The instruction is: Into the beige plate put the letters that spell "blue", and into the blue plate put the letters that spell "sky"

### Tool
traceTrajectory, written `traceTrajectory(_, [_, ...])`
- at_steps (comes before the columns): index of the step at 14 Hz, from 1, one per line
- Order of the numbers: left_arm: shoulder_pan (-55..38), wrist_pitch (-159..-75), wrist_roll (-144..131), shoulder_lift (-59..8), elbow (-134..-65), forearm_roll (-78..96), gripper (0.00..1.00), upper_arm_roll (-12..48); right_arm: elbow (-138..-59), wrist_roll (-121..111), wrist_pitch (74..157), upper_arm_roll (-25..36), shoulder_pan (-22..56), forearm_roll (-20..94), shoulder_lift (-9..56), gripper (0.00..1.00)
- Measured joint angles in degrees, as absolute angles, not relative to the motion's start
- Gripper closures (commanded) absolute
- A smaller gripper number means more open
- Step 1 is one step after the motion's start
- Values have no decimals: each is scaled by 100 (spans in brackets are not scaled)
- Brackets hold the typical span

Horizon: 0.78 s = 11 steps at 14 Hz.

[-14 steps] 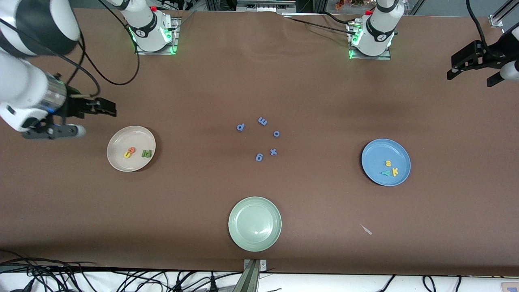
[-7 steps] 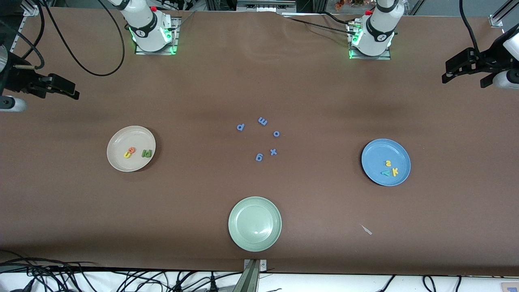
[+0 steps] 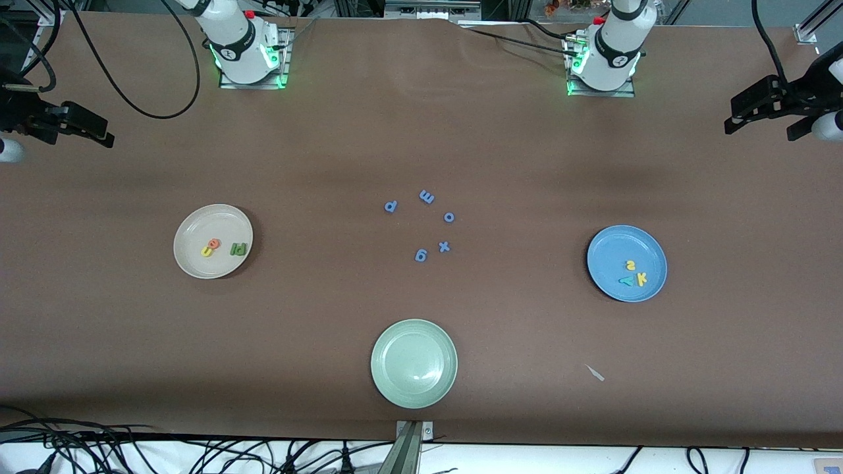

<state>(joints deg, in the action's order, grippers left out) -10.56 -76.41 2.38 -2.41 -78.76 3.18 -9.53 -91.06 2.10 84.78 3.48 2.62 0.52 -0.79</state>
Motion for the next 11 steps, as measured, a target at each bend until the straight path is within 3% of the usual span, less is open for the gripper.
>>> traceTrajectory(11, [-1069,-7711,227,-245,-7960,321,0,-926,-9130,215,8615,69,-135,26,41,0])
